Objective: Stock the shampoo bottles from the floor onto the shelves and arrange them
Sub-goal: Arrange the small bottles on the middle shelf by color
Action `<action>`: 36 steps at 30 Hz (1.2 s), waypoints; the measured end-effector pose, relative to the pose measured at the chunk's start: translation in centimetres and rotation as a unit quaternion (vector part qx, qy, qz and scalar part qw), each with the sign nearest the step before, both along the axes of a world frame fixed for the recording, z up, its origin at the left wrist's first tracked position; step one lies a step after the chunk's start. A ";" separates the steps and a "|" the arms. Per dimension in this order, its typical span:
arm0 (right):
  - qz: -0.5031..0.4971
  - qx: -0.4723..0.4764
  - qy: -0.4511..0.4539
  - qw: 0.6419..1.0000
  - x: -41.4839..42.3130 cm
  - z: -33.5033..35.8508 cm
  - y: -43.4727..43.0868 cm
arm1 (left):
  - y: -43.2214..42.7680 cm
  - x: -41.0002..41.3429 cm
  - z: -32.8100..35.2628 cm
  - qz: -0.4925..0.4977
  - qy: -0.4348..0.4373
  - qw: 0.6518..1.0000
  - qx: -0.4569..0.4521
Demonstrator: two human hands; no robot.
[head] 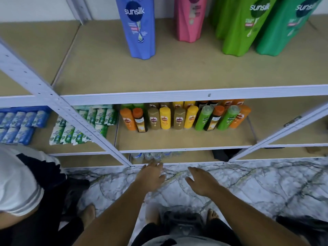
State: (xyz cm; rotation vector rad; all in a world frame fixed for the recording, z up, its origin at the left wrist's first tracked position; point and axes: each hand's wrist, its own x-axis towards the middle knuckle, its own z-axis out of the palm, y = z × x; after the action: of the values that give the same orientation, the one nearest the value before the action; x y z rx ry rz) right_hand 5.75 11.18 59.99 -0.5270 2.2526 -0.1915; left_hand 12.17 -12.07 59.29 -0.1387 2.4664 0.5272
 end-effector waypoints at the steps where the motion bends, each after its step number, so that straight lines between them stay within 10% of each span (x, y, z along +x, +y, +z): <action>1: 0.000 -0.001 0.001 1.000 -0.2 0.1 -0.6 | -0.4 -0.3 -0.1 0.002 -0.001 1.000 0.001; 36: 0.051 -0.012 0.033 0.998 -11.8 -3.7 -5.1 | -2.7 -7.4 -4.6 0.088 0.045 0.995 -0.007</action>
State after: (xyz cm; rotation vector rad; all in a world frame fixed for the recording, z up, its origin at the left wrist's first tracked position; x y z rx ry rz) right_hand -6.00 6.11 56.26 -0.6685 2.2827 -0.1521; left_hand 4.76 -14.78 54.67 -0.3470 2.5610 0.6039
